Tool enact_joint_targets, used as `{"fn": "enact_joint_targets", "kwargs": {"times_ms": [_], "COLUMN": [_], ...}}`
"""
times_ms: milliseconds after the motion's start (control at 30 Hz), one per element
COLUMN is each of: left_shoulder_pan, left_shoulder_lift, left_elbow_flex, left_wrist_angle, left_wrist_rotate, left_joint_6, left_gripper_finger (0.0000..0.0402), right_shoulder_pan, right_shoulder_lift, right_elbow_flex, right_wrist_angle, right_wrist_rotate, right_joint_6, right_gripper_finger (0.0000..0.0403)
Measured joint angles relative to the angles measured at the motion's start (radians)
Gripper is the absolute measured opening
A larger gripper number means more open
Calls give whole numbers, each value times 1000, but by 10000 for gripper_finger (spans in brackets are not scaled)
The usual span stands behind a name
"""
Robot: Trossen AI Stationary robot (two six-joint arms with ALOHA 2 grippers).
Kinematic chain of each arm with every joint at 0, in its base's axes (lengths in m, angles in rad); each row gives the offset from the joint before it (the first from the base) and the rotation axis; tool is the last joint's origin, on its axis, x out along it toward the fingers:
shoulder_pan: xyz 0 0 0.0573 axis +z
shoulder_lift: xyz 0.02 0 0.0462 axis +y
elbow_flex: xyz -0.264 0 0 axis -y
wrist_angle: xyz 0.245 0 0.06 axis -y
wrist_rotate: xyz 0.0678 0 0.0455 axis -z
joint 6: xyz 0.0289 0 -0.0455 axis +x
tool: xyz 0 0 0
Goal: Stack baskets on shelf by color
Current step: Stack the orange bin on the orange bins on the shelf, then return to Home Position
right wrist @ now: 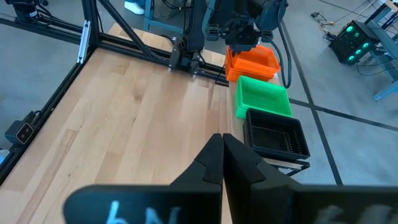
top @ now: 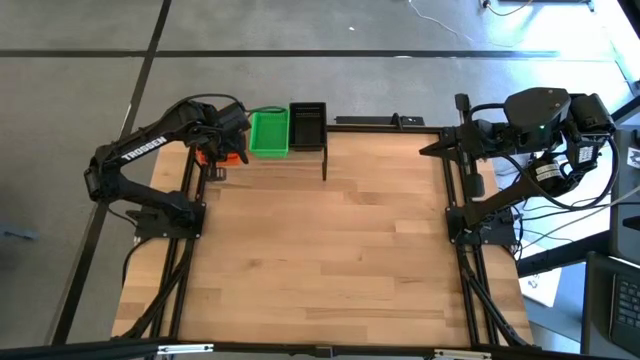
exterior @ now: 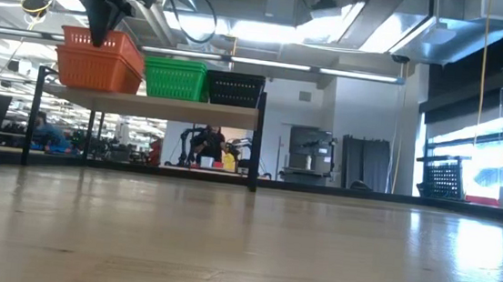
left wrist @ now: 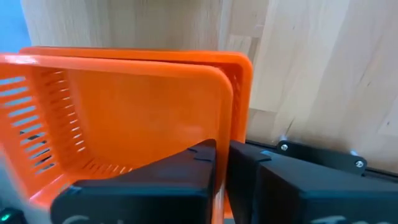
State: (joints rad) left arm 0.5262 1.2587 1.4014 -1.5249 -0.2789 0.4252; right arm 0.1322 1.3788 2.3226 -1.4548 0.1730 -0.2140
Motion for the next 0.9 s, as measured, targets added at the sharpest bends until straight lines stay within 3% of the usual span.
{"fn": "enact_joint_targets", "kwargs": {"times_ms": [367,700,900], "left_shoulder_pan": [0,-33,-56], "left_shoulder_lift": [0,0,0], "left_elbow_flex": [0,8,101], "left_wrist_angle": [2,-4,-15], "left_wrist_rotate": [-87,-76,-77], "left_joint_6": [-3,-77,-145], "left_gripper_finger": [58,62,62], "right_shoulder_pan": [0,0,0], "right_shoulder_lift": [0,0,-1], "right_elbow_flex": [0,0,0], "right_wrist_angle": [16,16,16], "right_wrist_rotate": [0,0,10], "right_joint_6": [0,0,-4], "right_gripper_finger": [0,0,0]}}
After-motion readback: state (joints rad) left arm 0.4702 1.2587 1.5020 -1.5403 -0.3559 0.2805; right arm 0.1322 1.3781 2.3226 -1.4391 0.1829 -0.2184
